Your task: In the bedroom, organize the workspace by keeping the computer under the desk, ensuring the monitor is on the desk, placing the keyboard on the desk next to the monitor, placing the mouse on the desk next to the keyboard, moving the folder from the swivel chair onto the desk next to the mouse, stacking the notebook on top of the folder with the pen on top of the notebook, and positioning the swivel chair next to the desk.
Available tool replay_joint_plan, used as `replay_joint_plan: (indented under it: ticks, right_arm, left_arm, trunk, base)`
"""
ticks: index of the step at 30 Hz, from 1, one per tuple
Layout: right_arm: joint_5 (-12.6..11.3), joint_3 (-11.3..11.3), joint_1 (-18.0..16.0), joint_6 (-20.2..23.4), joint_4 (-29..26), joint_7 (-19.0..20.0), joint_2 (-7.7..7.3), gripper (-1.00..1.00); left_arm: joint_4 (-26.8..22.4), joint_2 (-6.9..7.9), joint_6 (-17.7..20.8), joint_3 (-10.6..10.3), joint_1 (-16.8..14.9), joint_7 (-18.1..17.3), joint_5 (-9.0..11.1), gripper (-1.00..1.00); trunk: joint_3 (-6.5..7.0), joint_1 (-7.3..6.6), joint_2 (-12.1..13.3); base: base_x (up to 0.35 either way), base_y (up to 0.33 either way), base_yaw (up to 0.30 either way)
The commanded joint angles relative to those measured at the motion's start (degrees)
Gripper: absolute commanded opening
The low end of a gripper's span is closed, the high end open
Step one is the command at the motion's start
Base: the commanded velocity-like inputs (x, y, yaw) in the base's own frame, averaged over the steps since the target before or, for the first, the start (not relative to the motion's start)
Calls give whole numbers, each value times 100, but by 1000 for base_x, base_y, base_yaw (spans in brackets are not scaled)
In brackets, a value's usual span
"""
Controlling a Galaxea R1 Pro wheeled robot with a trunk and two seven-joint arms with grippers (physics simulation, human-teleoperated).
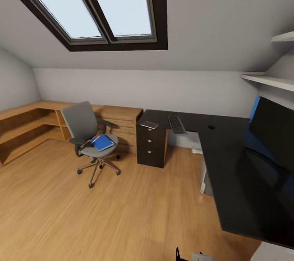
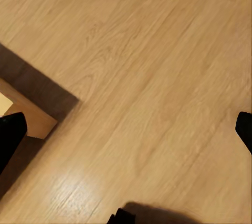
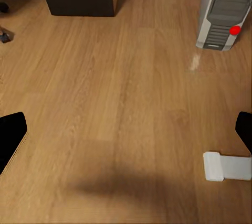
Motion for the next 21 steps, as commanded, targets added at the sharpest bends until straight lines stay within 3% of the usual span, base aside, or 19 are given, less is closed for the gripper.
replay_joint_plan:
  ticks: [1,8,21]
  right_arm:
    - [-15,27,-4,-15,3,-34,-1,100]
    - [-15,27,-2,-15,3,-33,-6,100]
    - [-15,27,-4,-15,12,147,-9,100]
  left_arm:
    - [-7,11,-32,-43,-3,38,60,100]
    - [-7,10,-32,-43,-2,38,60,100]
    - [-7,15,-35,-40,-2,38,67,100]
  trunk:
    - [-6,4,-4]
    - [-6,4,-4]
    - [-9,4,-4]
  base:
    - [323,181,0]
    - [318,192,-49]
    - [300,218,-243]
